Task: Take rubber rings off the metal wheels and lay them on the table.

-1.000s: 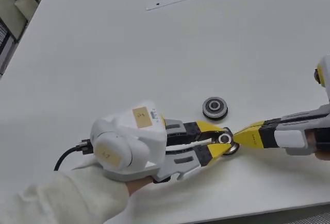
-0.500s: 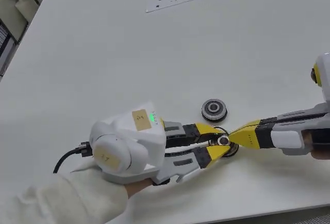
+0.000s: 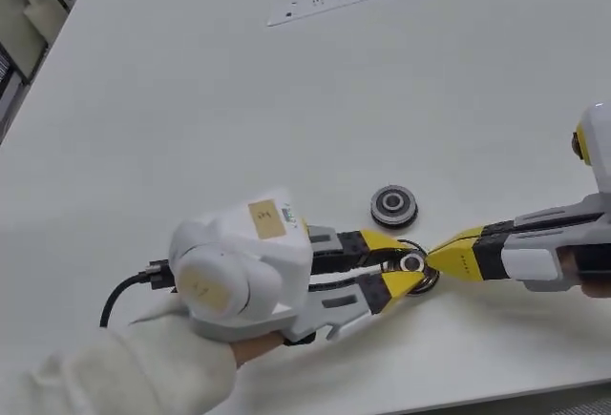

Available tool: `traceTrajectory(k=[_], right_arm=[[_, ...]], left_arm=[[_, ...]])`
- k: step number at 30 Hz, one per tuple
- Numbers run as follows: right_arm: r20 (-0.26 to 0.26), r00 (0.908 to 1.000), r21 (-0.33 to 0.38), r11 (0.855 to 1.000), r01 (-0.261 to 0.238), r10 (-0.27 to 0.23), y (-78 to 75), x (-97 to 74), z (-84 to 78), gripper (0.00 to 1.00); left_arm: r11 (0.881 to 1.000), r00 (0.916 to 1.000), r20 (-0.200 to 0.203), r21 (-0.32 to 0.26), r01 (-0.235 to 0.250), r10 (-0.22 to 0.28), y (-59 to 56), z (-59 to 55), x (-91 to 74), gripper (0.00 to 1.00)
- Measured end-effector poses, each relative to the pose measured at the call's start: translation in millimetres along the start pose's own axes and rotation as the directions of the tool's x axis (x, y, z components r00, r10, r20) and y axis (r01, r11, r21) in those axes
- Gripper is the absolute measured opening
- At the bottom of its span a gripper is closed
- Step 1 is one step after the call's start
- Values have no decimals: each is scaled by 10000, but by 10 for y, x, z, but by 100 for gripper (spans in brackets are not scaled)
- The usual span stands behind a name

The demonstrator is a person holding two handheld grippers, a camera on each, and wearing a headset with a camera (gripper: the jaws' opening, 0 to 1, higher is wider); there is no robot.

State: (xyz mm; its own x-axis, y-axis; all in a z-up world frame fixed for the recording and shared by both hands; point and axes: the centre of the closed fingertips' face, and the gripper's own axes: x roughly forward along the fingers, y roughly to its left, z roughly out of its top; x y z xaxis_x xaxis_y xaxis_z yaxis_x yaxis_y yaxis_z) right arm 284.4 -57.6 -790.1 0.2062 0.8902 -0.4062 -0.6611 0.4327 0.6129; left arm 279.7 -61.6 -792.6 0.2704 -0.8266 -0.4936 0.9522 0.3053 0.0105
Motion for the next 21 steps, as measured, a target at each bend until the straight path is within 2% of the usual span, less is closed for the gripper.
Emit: traceTrajectory(k=[4,11,15,18,21], right_arm=[[-50,10000,44,10000,-17,17,-3,-1,-21,0],[-62,10000,-13,10000,-30,30,10,-16,-10,0],[-167,9996,-278,9993,232,-237,-23,-41,-10,0],[-131,9995,-450,9986,275,-281,-2,-76,15,0],[-83,9994,-596,9976,343,-348,11,-116,45,0]], left_arm=[[9997,9995,-280,-202,117,-122,-14,-4,-26,18],[9995,9992,-339,217,242,-234,-40,100,-97,22],[9993,9985,-451,179,327,-318,-82,122,-143,35],[9987,9981,-530,386,334,-313,-92,142,-186,38],[9989,9982,-491,305,351,-336,-81,206,-235,41]])
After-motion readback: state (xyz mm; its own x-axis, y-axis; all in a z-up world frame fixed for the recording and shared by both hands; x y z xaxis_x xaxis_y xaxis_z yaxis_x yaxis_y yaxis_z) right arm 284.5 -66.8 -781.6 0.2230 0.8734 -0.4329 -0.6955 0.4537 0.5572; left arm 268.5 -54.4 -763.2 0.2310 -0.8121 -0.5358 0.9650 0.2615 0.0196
